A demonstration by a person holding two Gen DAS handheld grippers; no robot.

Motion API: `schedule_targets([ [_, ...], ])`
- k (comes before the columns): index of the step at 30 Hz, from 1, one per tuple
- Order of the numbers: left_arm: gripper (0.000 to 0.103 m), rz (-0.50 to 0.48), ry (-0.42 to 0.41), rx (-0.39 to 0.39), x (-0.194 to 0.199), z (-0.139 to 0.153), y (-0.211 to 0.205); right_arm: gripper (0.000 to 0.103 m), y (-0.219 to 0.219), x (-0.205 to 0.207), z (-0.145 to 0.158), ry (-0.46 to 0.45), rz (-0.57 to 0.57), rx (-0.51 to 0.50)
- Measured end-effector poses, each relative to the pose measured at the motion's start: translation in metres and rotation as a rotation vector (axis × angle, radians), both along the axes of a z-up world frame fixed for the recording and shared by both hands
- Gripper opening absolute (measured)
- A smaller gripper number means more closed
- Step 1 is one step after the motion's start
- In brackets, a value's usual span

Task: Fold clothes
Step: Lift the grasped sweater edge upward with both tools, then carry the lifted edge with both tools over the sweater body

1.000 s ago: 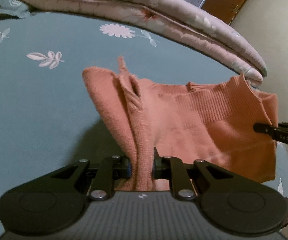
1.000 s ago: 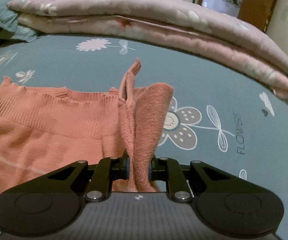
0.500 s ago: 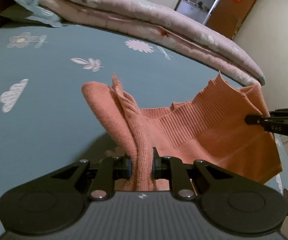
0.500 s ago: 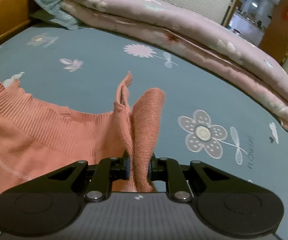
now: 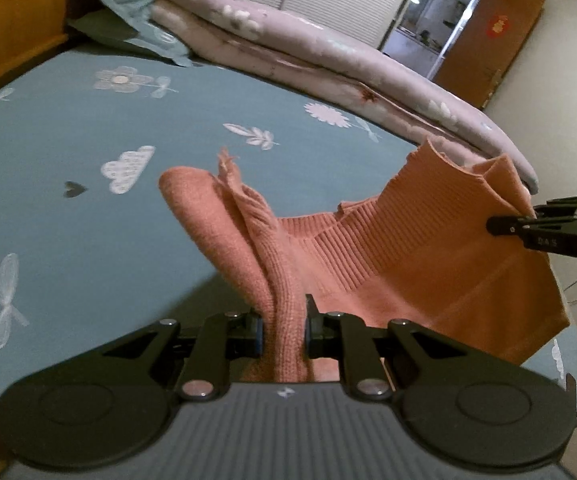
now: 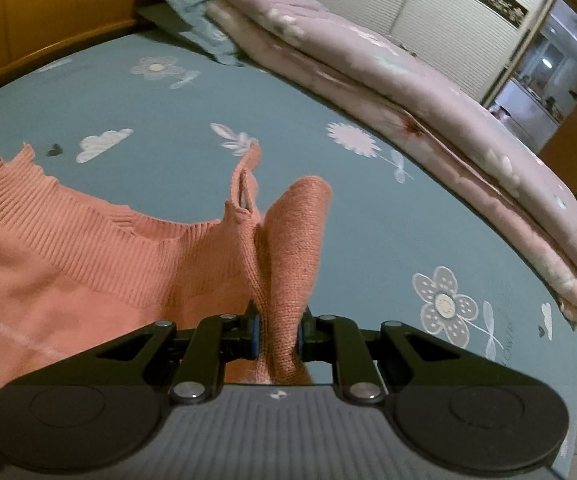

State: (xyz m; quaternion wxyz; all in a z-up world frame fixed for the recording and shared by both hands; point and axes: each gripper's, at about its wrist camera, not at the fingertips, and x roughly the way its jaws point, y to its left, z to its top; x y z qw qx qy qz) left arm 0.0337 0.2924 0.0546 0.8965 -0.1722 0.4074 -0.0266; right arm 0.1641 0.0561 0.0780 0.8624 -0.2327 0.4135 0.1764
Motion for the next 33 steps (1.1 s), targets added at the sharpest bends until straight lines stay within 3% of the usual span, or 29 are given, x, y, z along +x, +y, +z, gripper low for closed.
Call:
schedule_targets([
  [10,0.015,0.135,-0.016,-0.04,-0.074,0.008,0.043,0.019,0.061,-0.027,0.012,-0.01,0.127,-0.014],
  [15,0.015,0.194,-0.015,-0.084,-0.085,-0.006,0.071,0.019,0.1,-0.02,0.012,-0.004,0.208,-0.054],
  [24,0.015,0.301,-0.041,-0.076,-0.085,-0.027,0.11,0.019,0.172,0.026,0.003,0.005,0.291,-0.076],
  [33,0.015,0.405,-0.084,-0.087,-0.058,-0.052,0.153,0.019,0.251,0.098,-0.011,-0.009,0.351,-0.088],
])
